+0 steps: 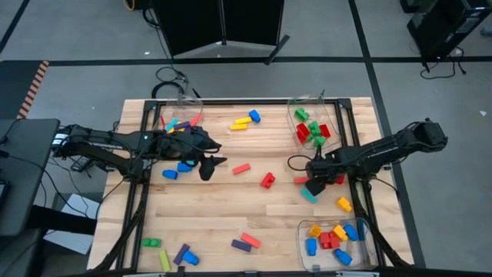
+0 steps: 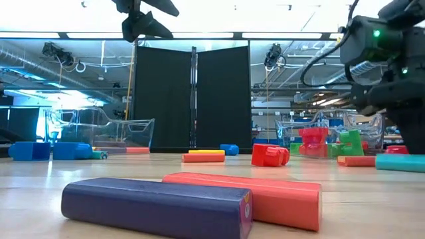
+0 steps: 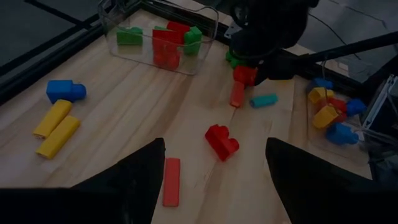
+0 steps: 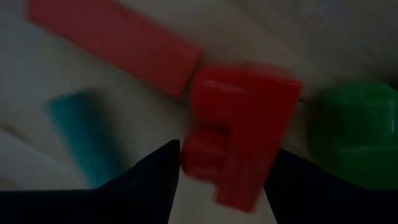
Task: Sort blocks by size
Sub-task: Put the red 2 stud game piece into the top right transparent bin, then put the orange block into the top left transparent bin
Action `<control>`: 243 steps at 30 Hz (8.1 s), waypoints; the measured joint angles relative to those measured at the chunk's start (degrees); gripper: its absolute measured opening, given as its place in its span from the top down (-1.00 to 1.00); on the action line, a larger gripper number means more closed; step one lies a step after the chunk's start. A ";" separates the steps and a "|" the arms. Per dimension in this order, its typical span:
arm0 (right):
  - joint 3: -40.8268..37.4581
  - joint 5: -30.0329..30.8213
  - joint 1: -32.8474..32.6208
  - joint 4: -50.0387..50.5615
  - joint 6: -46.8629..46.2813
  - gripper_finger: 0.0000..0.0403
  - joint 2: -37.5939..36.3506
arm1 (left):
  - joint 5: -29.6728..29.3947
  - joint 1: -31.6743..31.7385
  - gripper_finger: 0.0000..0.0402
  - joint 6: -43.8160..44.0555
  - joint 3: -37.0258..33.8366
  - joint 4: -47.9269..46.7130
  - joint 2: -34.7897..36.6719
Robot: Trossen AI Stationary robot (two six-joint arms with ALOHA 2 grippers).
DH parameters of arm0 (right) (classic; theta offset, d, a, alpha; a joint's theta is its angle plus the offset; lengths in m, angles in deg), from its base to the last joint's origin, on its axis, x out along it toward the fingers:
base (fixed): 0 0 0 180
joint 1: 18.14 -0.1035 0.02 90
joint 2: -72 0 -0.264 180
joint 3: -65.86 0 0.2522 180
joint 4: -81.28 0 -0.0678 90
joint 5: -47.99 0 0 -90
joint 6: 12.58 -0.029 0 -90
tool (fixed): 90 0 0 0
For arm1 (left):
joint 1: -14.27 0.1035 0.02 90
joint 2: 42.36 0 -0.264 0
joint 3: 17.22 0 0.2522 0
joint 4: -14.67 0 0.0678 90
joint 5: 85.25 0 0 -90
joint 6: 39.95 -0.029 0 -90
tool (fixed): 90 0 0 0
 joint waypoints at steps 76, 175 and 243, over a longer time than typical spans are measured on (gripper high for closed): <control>47.06 3.45 56.56 19.77 35.54 -0.30 34.16 | -4.43 3.49 -0.42 -5.32 0.00 -1.29 -0.02; 13.10 22.71 -19.00 -9.87 21.82 0.93 -12.13 | 11.32 10.14 0.01 -17.99 0.22 17.13 -43.43; 13.10 28.57 -18.76 -14.46 21.14 0.90 -12.15 | 6.01 54.77 0.18 -7.87 -10.21 -14.23 -11.47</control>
